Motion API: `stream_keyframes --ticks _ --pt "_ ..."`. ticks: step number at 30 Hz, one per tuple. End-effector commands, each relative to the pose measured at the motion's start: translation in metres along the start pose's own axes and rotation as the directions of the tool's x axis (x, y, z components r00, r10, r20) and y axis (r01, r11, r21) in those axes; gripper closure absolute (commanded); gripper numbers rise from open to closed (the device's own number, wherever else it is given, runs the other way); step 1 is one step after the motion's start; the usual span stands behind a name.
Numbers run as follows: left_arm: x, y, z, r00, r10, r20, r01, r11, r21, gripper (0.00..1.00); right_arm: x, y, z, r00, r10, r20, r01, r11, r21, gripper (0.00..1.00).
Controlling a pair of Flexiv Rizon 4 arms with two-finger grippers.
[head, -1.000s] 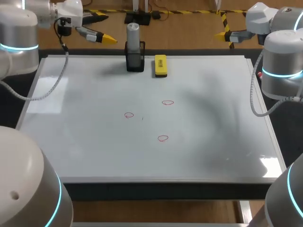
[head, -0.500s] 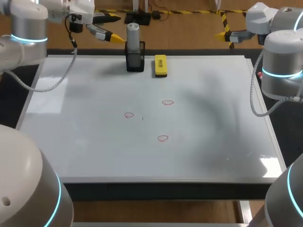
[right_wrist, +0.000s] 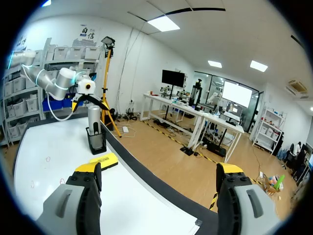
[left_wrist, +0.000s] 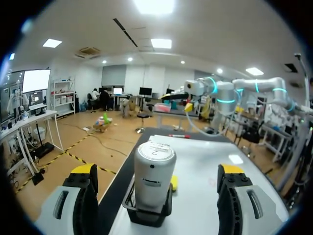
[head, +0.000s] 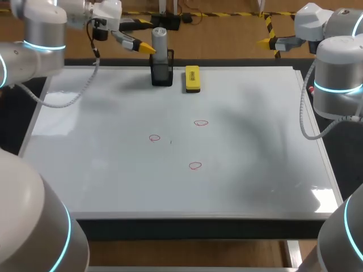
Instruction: Pick up the inspection probe, press it on each red-marked spot on the whiteboard one by one, put down the probe, pick up the eraser, and wipe off all the red marks.
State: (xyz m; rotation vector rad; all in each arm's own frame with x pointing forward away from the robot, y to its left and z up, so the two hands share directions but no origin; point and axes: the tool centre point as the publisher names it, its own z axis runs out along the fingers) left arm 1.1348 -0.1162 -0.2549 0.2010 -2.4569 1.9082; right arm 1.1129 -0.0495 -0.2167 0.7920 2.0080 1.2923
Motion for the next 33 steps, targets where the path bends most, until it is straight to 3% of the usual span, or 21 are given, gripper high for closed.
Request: stream_keyframes --ticks 1,30,33 --pt "-0.007 0.006 0.008 1.000 -0.003 -0.010 0.004 1.000 0.012 0.00 0.000 0.000 0.000 1.000 0.000 -0.001 0.000 1.000 0.001 0.00" --pt "-0.015 0.018 0.027 1.000 -0.016 0.010 0.015 0.996 0.089 0.00 0.000 0.000 0.000 1.000 0.000 -0.001 0.000 1.000 0.001 0.00" --pt "-0.012 0.018 0.026 1.000 -0.015 0.015 0.013 0.995 0.098 0.04 0.000 0.000 0.000 1.000 0.000 -0.001 0.000 1.000 0.001 0.00"
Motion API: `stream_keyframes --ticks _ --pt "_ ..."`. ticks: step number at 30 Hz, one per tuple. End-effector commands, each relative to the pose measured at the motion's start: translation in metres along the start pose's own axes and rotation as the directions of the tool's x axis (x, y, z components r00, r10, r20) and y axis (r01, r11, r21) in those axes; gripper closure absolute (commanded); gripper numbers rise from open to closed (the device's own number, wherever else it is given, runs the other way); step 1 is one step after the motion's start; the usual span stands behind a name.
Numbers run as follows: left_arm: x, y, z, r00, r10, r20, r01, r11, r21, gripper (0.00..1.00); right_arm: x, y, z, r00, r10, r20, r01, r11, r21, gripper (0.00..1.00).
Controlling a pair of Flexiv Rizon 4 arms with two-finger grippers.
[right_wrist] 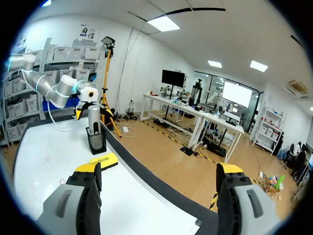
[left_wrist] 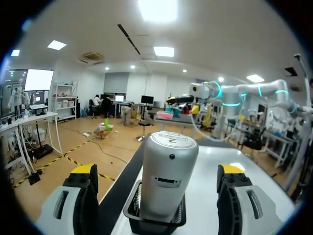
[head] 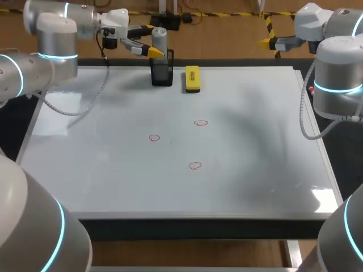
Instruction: Pick up the inspection probe, press it on each red-marked spot on the whiteboard one by one, put down the probe, pick up the eraser, and wipe off all the red marks.
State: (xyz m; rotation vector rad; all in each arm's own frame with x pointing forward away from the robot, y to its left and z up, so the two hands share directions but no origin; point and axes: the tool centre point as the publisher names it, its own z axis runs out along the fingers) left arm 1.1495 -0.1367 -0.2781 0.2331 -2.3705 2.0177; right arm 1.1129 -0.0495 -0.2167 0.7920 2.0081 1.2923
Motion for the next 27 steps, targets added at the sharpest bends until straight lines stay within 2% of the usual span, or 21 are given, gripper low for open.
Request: stream_keyframes --ticks 1,4,6,8,9,11,13,14,15,16,27 --pt "0.003 0.002 -0.001 1.000 0.004 0.006 -0.004 1.000 0.012 0.08 0.000 0.000 0.000 1.000 0.000 -0.001 0.000 1.000 0.001 0.00" --pt "0.003 0.003 -0.001 1.000 0.005 0.005 -0.005 1.000 0.016 0.10 0.000 0.000 0.000 1.000 0.000 -0.001 0.000 1.000 0.001 0.00" --pt "0.003 0.003 -0.001 1.000 0.005 0.004 -0.006 1.000 0.021 0.19 0.000 0.000 0.000 1.000 0.000 -0.001 0.000 1.000 0.001 0.00" --pt "0.003 0.003 -0.001 1.000 0.011 0.000 -0.011 1.000 0.026 0.22 0.000 0.000 0.000 1.000 0.000 -0.001 0.000 1.000 0.001 0.00" --pt "0.003 0.002 -0.001 1.000 0.013 -0.002 -0.013 0.999 0.030 0.35 0.000 0.000 0.000 1.000 0.000 -0.001 0.000 1.000 0.001 0.00" --pt "0.004 0.000 -0.002 1.000 0.022 -0.004 -0.022 0.999 0.036 0.50 0.000 0.000 0.000 1.000 0.000 -0.001 0.000 1.000 0.001 0.00" --pt "0.005 -0.003 -0.003 1.000 0.028 -0.004 -0.027 0.999 0.042 0.61 0.000 0.000 0.000 1.000 0.000 -0.001 0.000 1.000 0.001 0.00" --pt "0.005 -0.003 -0.003 1.000 0.030 -0.004 -0.029 0.999 0.044 0.73 0.000 0.000 0.000 1.000 0.000 -0.001 0.000 1.000 0.001 0.00" --pt "0.005 -0.004 -0.003 1.000 0.031 -0.004 -0.031 0.999 0.044 0.91 0.000 0.000 0.000 1.000 0.000 -0.001 0.000 1.000 0.001 0.00" --pt "0.005 -0.004 -0.003 0.999 0.033 -0.003 -0.033 0.998 0.045 0.99 0.000 0.000 0.000 1.000 0.000 -0.001 0.000 1.000 0.001 0.00" --pt "0.009 -0.021 -0.004 0.997 0.076 -0.004 -0.076 0.996 0.053 1.00 0.000 0.000 0.000 1.000 0.000 -0.001 0.000 1.000 0.001 0.00"
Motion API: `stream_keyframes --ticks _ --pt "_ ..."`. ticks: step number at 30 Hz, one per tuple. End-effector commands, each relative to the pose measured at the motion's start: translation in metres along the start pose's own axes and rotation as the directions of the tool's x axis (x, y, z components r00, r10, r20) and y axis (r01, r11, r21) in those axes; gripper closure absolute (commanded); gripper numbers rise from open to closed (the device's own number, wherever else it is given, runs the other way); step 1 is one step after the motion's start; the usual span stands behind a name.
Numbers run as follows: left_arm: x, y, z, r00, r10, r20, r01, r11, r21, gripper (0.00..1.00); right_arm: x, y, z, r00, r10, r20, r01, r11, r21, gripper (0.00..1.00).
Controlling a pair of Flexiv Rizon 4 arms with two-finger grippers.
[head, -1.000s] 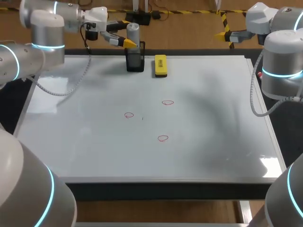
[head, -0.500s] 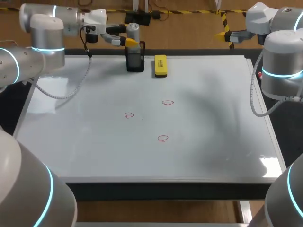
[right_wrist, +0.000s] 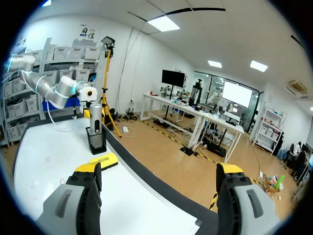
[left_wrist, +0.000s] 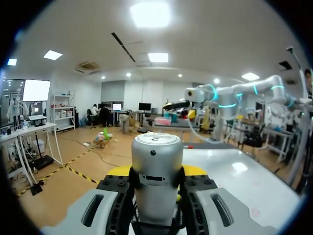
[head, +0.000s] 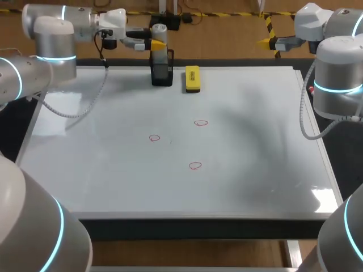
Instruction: Pick up the inspection probe, press it on each red-marked spot on the whiteboard one by one, put down the probe, pick up the eraser, and wipe off all the red marks.
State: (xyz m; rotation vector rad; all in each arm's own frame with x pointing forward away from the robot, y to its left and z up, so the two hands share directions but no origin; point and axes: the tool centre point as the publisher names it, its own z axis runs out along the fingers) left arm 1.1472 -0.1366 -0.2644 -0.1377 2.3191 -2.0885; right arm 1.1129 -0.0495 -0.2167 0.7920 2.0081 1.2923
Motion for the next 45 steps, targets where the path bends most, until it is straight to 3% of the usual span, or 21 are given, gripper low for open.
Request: stream_keyframes --ticks 1,30,45 --pt "0.005 -0.010 -0.001 1.000 0.010 0.009 -0.010 1.000 -0.004 1.00 0.000 0.000 0.000 1.000 0.000 -0.001 0.000 1.000 0.001 0.00" --pt "0.004 -0.081 -0.009 0.998 0.034 0.061 -0.034 0.999 -0.010 1.00 0.000 0.000 0.000 1.000 0.000 -0.001 0.000 1.000 0.001 0.00" --pt "0.018 -0.120 -0.043 0.987 0.068 0.146 -0.073 0.997 0.029 1.00 0.000 0.000 0.000 1.000 0.000 -0.001 0.000 1.000 0.001 0.00"
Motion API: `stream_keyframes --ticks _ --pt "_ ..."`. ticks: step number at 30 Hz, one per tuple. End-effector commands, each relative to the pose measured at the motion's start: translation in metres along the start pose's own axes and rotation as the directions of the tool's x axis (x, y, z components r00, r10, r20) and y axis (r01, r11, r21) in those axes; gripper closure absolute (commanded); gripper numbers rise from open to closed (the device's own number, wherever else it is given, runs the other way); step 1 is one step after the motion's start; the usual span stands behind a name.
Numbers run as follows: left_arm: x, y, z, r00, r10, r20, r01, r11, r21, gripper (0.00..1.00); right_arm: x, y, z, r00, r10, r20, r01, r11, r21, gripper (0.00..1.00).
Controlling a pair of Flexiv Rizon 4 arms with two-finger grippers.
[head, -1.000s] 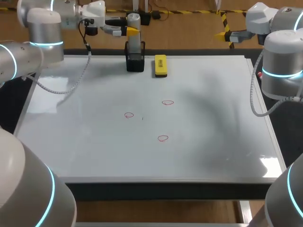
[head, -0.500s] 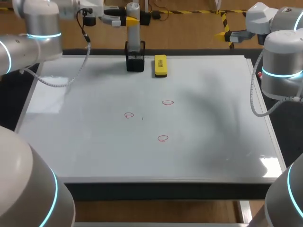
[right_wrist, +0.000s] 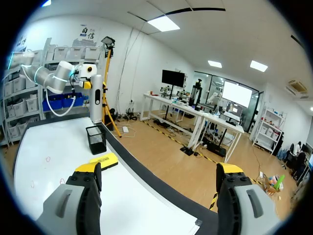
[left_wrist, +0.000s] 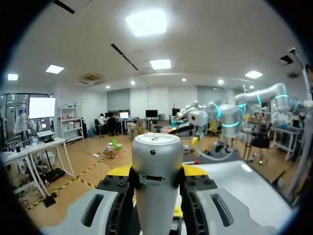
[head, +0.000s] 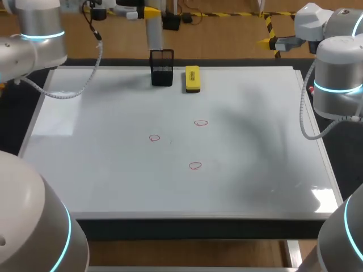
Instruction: Pick up the inspection probe, press it on each red-marked spot on the whiteboard one by one, put down the probe, pick up the eraser, and wipe off all the red marks.
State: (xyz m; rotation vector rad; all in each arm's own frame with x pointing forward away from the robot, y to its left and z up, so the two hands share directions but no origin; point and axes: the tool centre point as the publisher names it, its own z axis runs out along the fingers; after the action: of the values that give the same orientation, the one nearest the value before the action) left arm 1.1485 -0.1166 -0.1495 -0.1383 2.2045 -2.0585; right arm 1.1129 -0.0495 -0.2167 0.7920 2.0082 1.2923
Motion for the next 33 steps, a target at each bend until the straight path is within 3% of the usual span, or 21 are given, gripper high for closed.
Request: stream_keyframes --ticks 1,15,33 --pt "0.015 -0.011 -0.016 0.997 0.005 0.072 -0.004 1.000 -0.003 1.00 0.000 0.000 0.000 1.000 0.000 -0.001 0.000 1.000 0.001 0.00" --pt "0.043 -0.016 -0.071 0.986 0.000 0.169 -0.006 0.999 0.031 1.00 0.000 0.000 0.000 1.000 0.000 -0.001 0.000 1.000 0.001 0.00" --pt "0.079 0.016 -0.125 0.967 -0.018 0.255 0.019 1.000 -0.004 1.00 0.000 0.000 0.000 1.000 0.000 -0.001 0.000 1.000 0.001 0.00"
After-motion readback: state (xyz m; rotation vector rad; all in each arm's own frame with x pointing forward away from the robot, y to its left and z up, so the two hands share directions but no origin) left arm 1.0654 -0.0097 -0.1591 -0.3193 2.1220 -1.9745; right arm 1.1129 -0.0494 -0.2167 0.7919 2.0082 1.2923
